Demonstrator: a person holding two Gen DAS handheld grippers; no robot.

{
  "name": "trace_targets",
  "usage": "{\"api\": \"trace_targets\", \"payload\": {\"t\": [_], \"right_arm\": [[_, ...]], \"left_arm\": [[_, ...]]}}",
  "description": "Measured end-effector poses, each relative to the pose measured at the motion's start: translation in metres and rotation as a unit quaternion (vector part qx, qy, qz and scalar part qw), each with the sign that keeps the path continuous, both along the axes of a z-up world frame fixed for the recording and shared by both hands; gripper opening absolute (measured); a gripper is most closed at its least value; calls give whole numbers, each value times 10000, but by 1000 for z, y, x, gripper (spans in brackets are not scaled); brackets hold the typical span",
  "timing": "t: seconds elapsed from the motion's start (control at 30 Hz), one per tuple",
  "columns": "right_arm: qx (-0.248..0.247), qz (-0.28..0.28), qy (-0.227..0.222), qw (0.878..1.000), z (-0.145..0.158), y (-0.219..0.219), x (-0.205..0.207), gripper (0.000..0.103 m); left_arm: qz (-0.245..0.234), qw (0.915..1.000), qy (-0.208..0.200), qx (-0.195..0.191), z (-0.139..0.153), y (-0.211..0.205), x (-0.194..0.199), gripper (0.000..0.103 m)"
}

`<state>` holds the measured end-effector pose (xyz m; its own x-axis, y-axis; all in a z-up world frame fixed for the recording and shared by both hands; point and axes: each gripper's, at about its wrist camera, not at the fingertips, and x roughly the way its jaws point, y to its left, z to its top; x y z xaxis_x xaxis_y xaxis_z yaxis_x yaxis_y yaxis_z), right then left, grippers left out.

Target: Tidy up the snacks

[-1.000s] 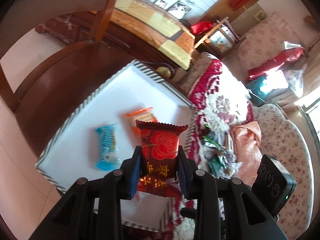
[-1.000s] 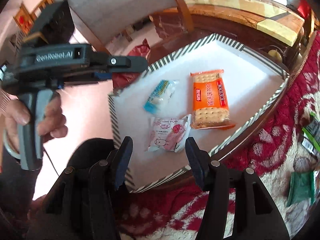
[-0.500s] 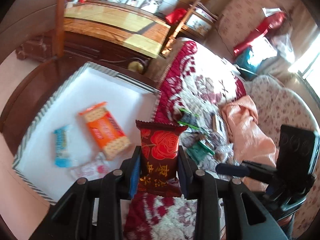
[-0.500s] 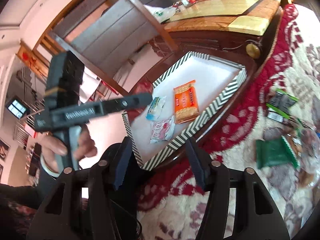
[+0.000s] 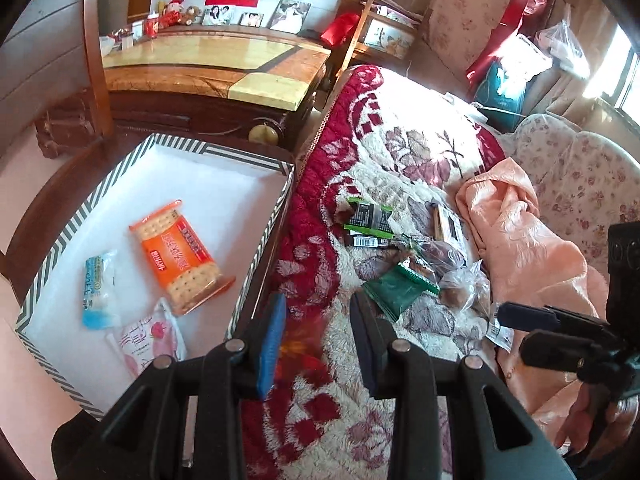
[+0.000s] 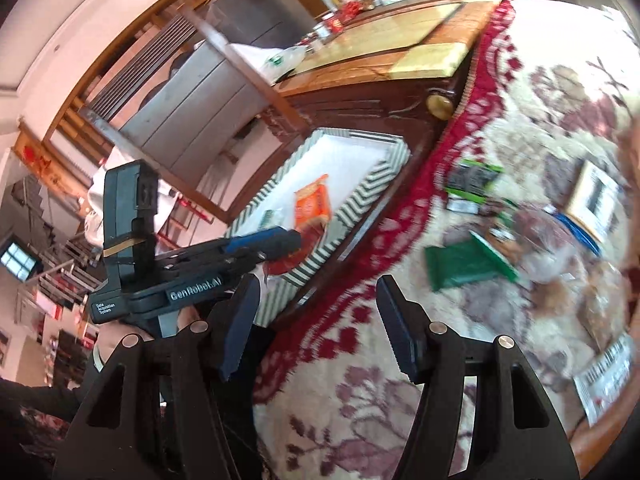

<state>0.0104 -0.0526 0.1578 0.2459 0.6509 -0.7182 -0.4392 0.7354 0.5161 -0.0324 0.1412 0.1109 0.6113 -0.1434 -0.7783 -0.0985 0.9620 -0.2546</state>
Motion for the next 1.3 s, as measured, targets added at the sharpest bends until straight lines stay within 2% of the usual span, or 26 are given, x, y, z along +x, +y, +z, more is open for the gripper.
{"api": "trace_targets", "payload": {"t": [0.13, 0.23, 0.37, 0.47, 0.53, 0.67, 0.83, 0.93, 1.0, 1.17, 1.3], "right_arm": [[-138, -294, 3, 9995, -6, -31, -2, 61], [-264, -547, 28, 9981, -11, -55, -5, 61], [-192, -863, 168, 9959, -16, -84, -6, 61], [-219, -897, 161, 9956, -20, -92, -7, 61], [-165, -904, 207, 9956, -25, -93, -7, 61], [-144, -826, 285, 9961, -33, -88, -5, 61], [-234, -657, 381, 9968, -41, -76, -5, 61], [-350, -568, 388, 9970, -43, -70, -8, 61], [-366, -591, 431, 9966, -45, -71, -8, 61], [-412, -604, 520, 9960, -50, -69, -7, 61], [-434, -525, 548, 9962, -52, -64, -7, 61]], "left_arm": [[-129, 9990, -49, 414, -2, -22, 2, 36], [-294, 9988, 71, 387, -8, -34, 8, 36], [-461, 9980, 246, 364, -13, -40, 14, 37], [-519, 9967, 446, 443, -20, -42, 10, 50], [-619, 9950, 570, 540, -28, -45, 4, 64], [-850, 9893, 906, 769, -53, -62, -3, 64], [-912, 9861, 1153, 773, -80, -76, -3, 64], [-1002, 9842, 1021, 1041, -82, -84, -5, 64], [-984, 9844, 1011, 1048, -81, -83, -7, 64], [-696, 9861, 786, 1290, -69, -72, -10, 64], [-629, 9853, 1109, 1134, -86, -63, -2, 64]]}}
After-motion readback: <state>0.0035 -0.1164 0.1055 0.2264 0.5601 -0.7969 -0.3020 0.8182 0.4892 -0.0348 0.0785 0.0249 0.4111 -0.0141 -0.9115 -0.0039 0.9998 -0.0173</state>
